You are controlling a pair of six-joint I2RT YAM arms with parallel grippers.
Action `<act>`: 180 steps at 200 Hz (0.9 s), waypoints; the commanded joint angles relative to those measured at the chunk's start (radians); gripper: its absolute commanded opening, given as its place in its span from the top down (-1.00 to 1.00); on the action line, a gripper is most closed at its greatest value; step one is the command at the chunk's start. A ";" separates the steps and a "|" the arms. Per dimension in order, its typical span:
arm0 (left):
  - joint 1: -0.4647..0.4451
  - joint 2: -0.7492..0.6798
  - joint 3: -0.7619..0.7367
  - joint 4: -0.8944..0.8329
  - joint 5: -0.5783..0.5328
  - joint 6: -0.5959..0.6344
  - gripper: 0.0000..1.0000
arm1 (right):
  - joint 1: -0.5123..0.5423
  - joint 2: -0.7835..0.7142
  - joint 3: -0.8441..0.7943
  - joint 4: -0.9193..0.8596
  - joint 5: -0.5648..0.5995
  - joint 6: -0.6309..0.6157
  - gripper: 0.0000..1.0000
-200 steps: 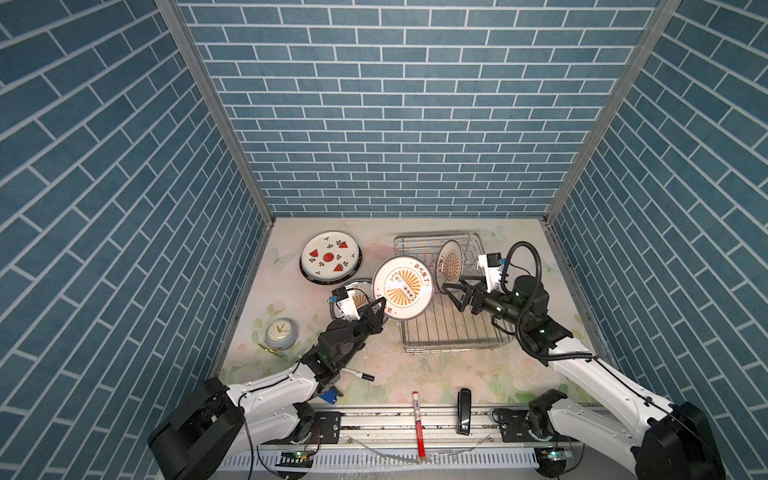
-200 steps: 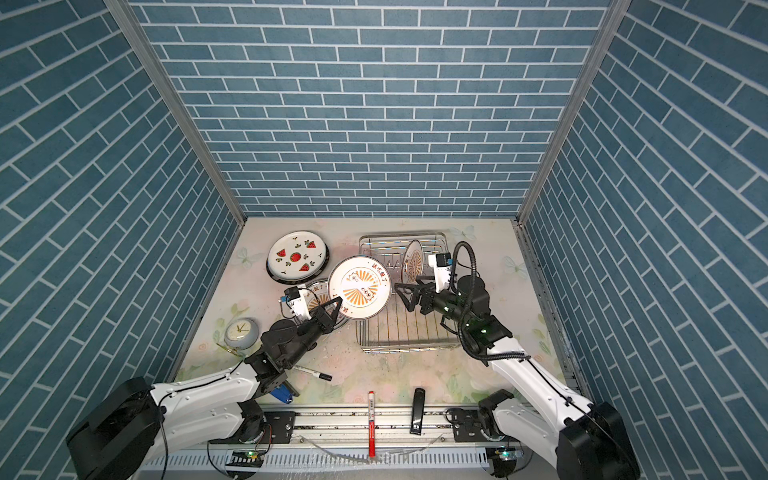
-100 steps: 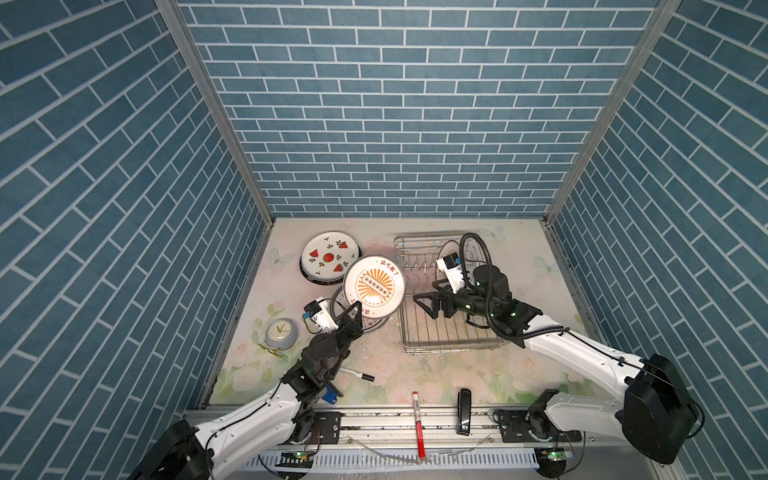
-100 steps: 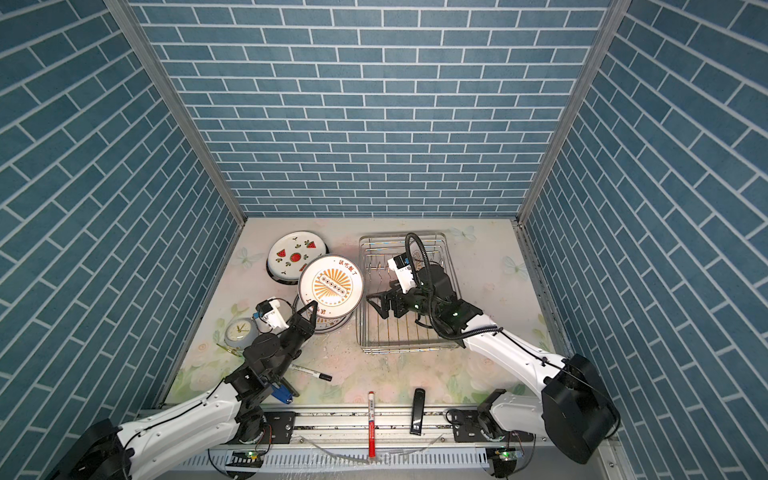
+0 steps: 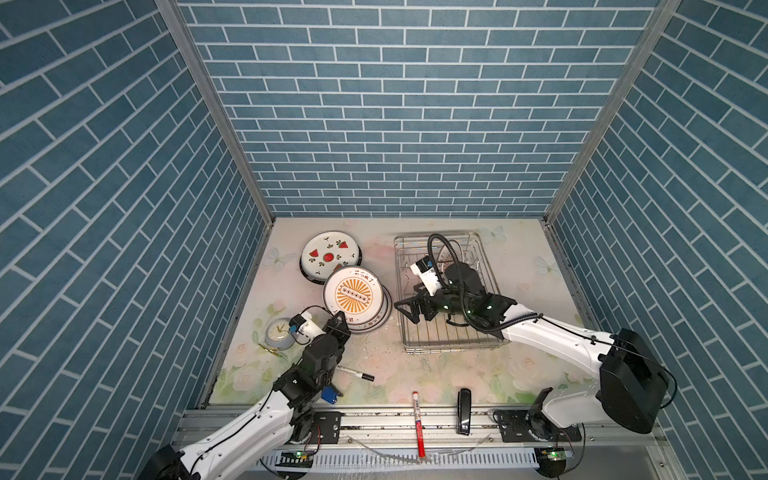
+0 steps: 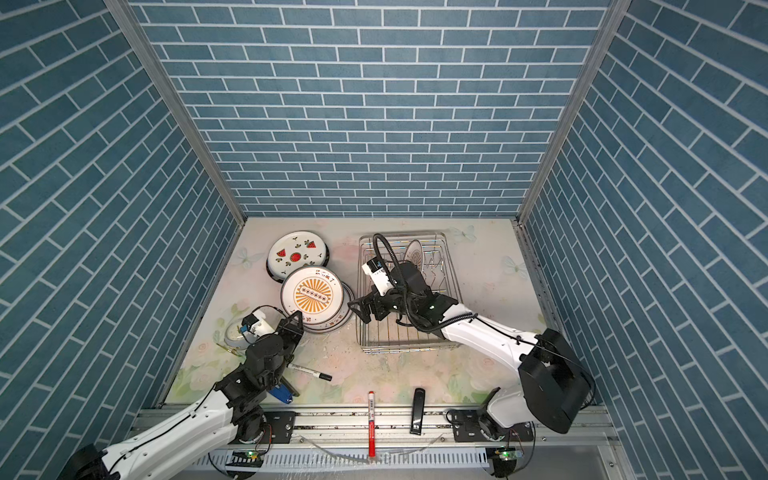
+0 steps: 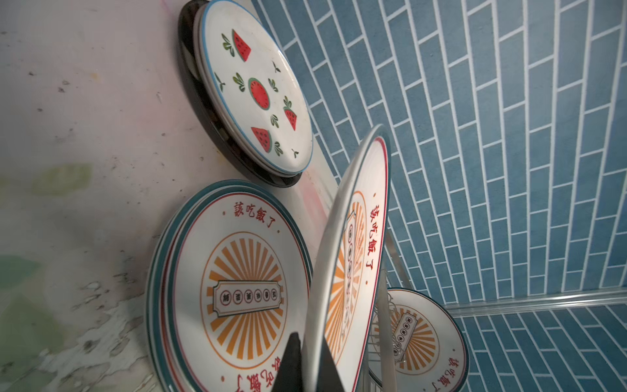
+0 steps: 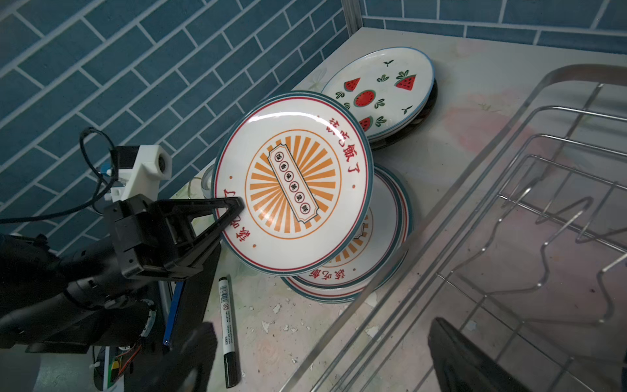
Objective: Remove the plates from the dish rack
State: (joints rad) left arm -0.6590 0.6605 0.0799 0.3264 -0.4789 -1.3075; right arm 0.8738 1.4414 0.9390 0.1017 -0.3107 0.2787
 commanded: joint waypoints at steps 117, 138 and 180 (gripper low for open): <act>0.124 0.238 0.078 0.006 0.201 -0.140 0.94 | 0.105 0.159 0.163 -0.065 0.116 -0.103 -0.95; 0.132 0.288 0.081 0.034 0.213 -0.150 0.94 | 0.110 0.155 0.156 -0.065 0.129 -0.107 -0.95; 0.133 0.358 0.105 0.047 0.239 -0.168 0.66 | 0.112 0.142 0.147 -0.065 0.135 -0.108 -0.95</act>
State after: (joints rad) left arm -0.5316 0.9955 0.1482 0.3489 -0.2626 -1.4643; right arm 0.9798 1.5913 1.0561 0.0391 -0.1940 0.2081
